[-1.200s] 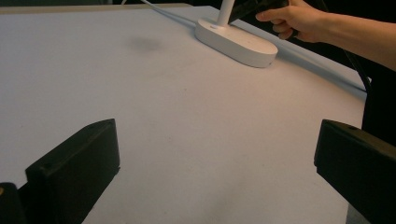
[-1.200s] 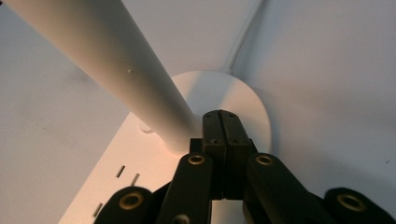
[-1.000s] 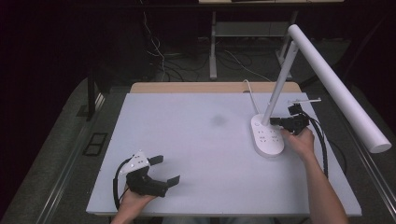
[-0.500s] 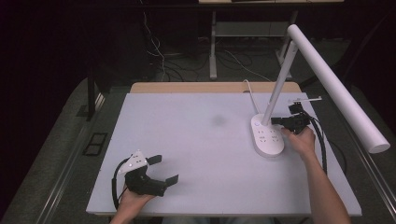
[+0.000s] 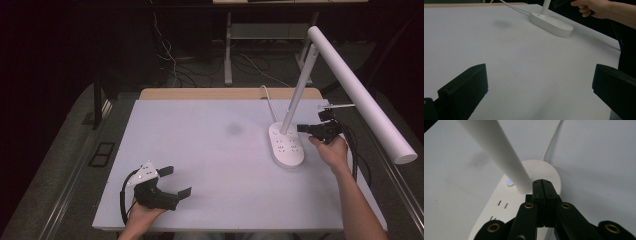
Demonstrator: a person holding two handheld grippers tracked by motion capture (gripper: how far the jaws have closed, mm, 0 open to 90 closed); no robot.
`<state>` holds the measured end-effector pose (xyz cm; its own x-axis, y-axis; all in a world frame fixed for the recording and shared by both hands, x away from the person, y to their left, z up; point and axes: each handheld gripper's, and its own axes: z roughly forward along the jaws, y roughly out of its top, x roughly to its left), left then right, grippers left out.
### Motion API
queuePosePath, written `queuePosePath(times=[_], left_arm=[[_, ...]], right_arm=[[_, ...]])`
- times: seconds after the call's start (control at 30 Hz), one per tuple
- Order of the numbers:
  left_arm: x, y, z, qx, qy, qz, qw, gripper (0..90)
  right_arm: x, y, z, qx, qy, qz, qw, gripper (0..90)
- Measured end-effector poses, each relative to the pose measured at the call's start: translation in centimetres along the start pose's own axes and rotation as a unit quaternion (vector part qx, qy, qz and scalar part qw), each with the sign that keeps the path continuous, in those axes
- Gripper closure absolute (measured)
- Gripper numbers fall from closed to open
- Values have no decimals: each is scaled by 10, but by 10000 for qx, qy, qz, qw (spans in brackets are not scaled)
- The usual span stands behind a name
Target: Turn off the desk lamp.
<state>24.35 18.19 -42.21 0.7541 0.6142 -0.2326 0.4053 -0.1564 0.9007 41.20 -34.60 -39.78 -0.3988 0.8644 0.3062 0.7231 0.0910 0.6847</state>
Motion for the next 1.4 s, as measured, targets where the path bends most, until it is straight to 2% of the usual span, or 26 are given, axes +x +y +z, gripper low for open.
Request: queuePosePath(times=[0.17, 0.37, 0.4, 0.5, 0.63, 0.67, 0.73, 0.77, 0.8, 0.87, 0.9, 0.93, 1.03, 1.13, 1.2, 1.27, 1.4], left_arm=[[-1, 0, 0, -6, -1, -9, 10000, 0], [-1, 0, 0, -11, -6, 11, 10000, 0], [-1, 0, 0, -11, -4, 1, 10000, 0], [-1, 1, 0, -19, -9, 28, 10000, 0], [-1, 0, 1, -11, -10, 1, 10000, 0], [-1, 0, 1, -6, -8, 7, 10000, 0], [-1, 0, 1, -5, -5, 8, 10000, 0], [-1, 0, 1, -4, -4, 10, 10000, 0], [-1, 0, 1, 1, 2, 8, 10000, 0], [-1, 0, 1, 15, 5, 13, 10000, 0], [-1, 0, 1, 2, 4, 1, 10000, 0], [-1, 0, 1, 9, 2, 9, 10000, 0], [-2, 0, 1, 8, 3, 9, 10000, 0], [-2, 0, 0, 6, 5, 13, 10000, 0], [-1, 0, 0, 1, 7, 18, 10000, 0], [-1, 0, 0, 4, 9, 9, 10000, 0], [-2, 0, 0, 4, 7, 7, 10000, 0]], right_arm=[[17, -1, -14, -111, 59, -173, 9998, 900], [29, -13, -22, -276, 201, -130, 9993, 899], [30, -16, -24, -280, 240, -112, 9993, 849], [36, -24, -29, -359, 338, -146, 9987, 801], [45, -36, -34, -449, 300, -219, 9983, 700], [49, -41, -36, -487, 304, -252, 9980, 646], [51, -43, -38, -501, 328, -228, 9979, 623], [54, -47, -42, -554, 353, -223, 9976, 559], [54, -47, -42, -554, 353, -223, 9976, 559], [58, -52, -47, -610, 345, -175, 9974, 481], [60, -56, -50, -631, 337, -122, 9974, 403], [60, -56, -50, -631, 337, -122, 9974, 403], [64, -61, -54, -589, 341, -82, 9976, 263], [70, -71, -57, -617, 562, -206, 9963, 118], [73, -74, -58, -624, 561, -200, 9963, 105], [78, -83, -57, -530, 638, -334, 9960, 6], [85, -93, -57, -516, 695, -411, 9954, 6]])
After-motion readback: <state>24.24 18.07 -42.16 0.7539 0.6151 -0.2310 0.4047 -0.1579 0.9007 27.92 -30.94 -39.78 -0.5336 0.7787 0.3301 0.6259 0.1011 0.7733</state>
